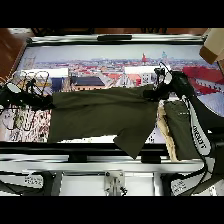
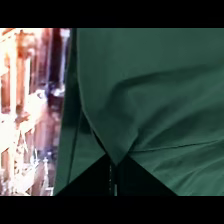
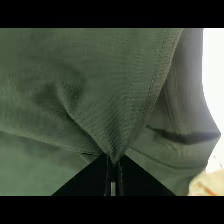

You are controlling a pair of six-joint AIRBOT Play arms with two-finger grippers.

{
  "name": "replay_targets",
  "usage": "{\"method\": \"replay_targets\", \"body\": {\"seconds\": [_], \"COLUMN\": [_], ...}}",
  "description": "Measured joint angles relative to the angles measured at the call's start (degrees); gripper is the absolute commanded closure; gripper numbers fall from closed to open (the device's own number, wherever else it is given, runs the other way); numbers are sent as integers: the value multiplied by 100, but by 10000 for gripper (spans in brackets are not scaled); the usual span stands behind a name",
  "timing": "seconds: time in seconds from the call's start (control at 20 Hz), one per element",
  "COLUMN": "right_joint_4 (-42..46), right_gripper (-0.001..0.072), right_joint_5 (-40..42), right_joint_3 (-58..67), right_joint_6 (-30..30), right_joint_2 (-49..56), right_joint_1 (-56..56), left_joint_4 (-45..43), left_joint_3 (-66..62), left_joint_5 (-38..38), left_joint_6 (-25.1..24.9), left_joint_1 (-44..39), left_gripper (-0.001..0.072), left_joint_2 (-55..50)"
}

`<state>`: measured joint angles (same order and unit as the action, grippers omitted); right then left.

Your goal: Fold the shirts.

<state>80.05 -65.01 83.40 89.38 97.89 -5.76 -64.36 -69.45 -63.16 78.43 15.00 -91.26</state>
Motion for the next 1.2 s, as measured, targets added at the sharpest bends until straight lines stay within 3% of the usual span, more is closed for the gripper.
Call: {"method": "replay_targets", "body": {"seconds": [0.2, 0.25, 0.3, 0.35, 0.4, 0.8, 1.2], "right_joint_4": [214, 249, 258, 256, 251, 439, 85], "right_gripper": [638, 565, 329, 203, 203, 203, 203], "right_joint_5": [-48, -50, -48, -50, -66, -1670, -2127], "right_joint_3": [0, 0, 0, 0, 0, -109, -1244], "right_joint_6": [74, 98, 111, 136, 131, -330, -573], "right_joint_2": [17, 17, 22, 26, 20, -920, -2347], "right_joint_1": [0, 2, 0, 0, 2, 15, 299], "left_joint_4": [-17, -17, -9, 24, 61, 181, 39], "left_joint_3": [0, 0, 0, 0, -7, 380, 2341], "left_joint_5": [-122, -127, -133, -149, -186, -1513, -1668], "left_joint_6": [7, 28, 48, 81, 114, -55, -695], "left_joint_1": [105, 125, 127, 127, 127, 575, 1523], "left_gripper": [675, 635, 440, 205, 182, 182, 177], "left_joint_2": [-50, -63, -79, -96, -109, 553, 1720]}}
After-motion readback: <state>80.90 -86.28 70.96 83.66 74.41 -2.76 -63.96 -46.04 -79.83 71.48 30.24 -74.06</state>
